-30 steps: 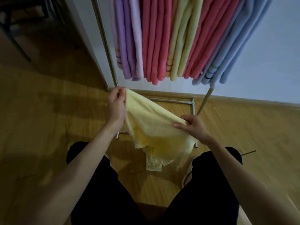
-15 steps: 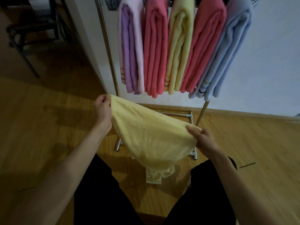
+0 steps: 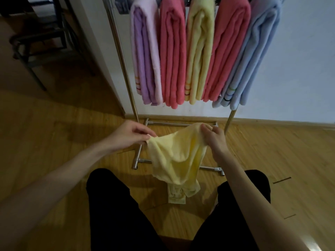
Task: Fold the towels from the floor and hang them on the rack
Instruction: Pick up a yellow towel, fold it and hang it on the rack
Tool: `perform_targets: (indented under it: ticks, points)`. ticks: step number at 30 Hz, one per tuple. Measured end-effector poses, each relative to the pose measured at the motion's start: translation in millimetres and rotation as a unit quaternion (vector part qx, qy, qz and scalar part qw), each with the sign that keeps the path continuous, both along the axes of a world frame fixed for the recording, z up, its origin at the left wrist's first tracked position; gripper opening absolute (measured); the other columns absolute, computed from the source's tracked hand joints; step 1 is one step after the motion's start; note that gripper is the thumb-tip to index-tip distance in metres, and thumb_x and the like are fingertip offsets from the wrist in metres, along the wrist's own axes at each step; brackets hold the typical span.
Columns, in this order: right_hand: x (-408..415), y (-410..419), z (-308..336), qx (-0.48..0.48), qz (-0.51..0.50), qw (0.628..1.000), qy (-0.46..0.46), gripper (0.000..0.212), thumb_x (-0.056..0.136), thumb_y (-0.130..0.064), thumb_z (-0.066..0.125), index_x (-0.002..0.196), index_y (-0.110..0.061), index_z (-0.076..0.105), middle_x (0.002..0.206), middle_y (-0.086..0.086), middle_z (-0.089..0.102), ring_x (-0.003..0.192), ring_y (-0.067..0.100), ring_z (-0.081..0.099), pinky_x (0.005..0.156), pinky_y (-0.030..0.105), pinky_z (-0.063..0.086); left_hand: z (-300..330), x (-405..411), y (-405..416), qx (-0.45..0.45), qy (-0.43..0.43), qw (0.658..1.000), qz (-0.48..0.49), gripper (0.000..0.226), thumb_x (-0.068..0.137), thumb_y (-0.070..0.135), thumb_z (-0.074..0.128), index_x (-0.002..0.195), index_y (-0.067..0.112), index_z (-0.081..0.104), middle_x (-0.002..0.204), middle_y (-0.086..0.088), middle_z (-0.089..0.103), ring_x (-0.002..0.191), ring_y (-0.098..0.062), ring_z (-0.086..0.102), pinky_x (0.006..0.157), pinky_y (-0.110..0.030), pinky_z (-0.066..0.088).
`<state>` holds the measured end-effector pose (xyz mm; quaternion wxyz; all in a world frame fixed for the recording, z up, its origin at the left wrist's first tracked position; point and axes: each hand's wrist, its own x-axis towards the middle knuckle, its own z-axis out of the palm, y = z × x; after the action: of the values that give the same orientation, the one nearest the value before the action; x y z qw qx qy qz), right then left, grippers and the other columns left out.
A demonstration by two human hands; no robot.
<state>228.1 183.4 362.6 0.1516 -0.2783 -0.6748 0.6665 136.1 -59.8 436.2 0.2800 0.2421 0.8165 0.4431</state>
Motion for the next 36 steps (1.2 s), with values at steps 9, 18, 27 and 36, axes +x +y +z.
perform_targets:
  ticks: [9, 18, 27, 36]
  points:
    - [-12, -6, 48, 0.101, 0.111, 0.982, 0.112, 0.049, 0.091, -0.032, 0.054, 0.086, 0.017, 0.053, 0.072, 0.007, 0.044, 0.068, 0.019, 0.039, 0.062, 0.035, 0.032, 30, 10, 17, 0.092, 0.155, 0.977, -0.113, 0.037, 0.082, -0.012, 0.060, 0.105, 0.014, 0.070, 0.104, 0.002, 0.071, 0.101, -0.009, 0.066, 0.088, -0.022, 0.052]
    - [-17, -15, 81, 0.004, 0.213, 0.969, 0.126, 0.025, 0.097, -0.017, 0.052, 0.095, 0.002, 0.067, 0.079, 0.011, 0.056, 0.079, 0.024, 0.049, 0.072, 0.038, 0.038, 33, -4, 35, 0.120, 0.456, 0.874, -0.118, 0.011, 0.084, 0.013, 0.066, 0.091, 0.005, 0.071, 0.095, 0.000, 0.053, 0.090, -0.007, 0.053, 0.084, -0.014, 0.043]
    - [-15, -19, 95, 0.031, 0.158, 0.969, 0.187, 0.020, 0.083, -0.007, 0.071, 0.096, 0.007, 0.067, 0.076, 0.014, 0.071, 0.072, 0.020, 0.065, 0.073, 0.041, 0.053, 28, 9, 51, 0.213, 0.414, 0.885, 0.001, 0.019, 0.091, 0.019, 0.058, 0.088, 0.002, 0.066, 0.081, -0.001, 0.061, 0.076, -0.008, 0.057, 0.071, -0.016, 0.043]
    - [-12, -16, 92, 0.105, 0.215, 0.945, 0.223, 0.013, 0.089, 0.011, 0.054, 0.085, 0.000, 0.060, 0.078, 0.009, 0.063, 0.073, 0.015, 0.060, 0.070, 0.033, 0.049, 33, 15, 49, 0.247, 0.203, 0.948, -0.007, 0.010, 0.086, 0.013, 0.065, 0.093, 0.020, 0.067, 0.084, 0.003, 0.069, 0.079, -0.012, 0.068, 0.070, -0.026, 0.055]
